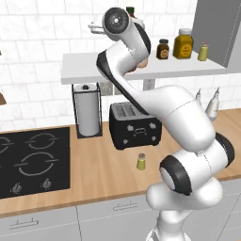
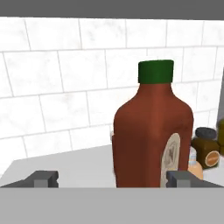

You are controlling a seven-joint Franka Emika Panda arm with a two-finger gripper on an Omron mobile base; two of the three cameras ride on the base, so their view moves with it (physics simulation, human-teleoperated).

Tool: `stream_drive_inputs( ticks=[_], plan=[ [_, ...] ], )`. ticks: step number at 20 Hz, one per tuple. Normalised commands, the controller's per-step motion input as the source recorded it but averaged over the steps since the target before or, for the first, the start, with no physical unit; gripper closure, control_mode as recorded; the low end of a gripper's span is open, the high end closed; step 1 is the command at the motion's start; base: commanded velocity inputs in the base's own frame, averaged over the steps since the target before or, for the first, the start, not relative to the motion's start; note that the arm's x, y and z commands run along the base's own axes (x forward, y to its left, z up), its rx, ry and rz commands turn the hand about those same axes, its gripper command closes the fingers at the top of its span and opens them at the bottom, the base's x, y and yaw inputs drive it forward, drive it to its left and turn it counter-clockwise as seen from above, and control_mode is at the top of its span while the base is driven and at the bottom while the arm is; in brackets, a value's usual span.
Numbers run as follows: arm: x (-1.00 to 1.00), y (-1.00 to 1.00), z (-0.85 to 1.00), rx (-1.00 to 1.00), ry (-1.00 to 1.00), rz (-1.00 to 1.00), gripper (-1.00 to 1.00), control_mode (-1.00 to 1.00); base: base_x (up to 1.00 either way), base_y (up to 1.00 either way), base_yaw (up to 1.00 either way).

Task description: Put the shaker and condiment bottle from the counter next to their counterparts in the cabinet.

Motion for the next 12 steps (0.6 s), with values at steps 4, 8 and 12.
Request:
stream_drive_inputs(
  ticks=[4, 8, 12],
  plan=[
    [-0.78, 0.19, 0.0, 0.01, 0.0, 0.02, -1.0, -1.0, 0.0, 0.0, 0.0],
    [-0.78, 0.22, 0.0, 0.0, 0.0, 0.03, -1.0, -1.0, 0.0, 0.0, 0.0],
    [-0.88, 0.3, 0.02, 0.0, 0.0, 0.0, -1.0, -1.0, 0.0, 0.0, 0.0]
  ],
)
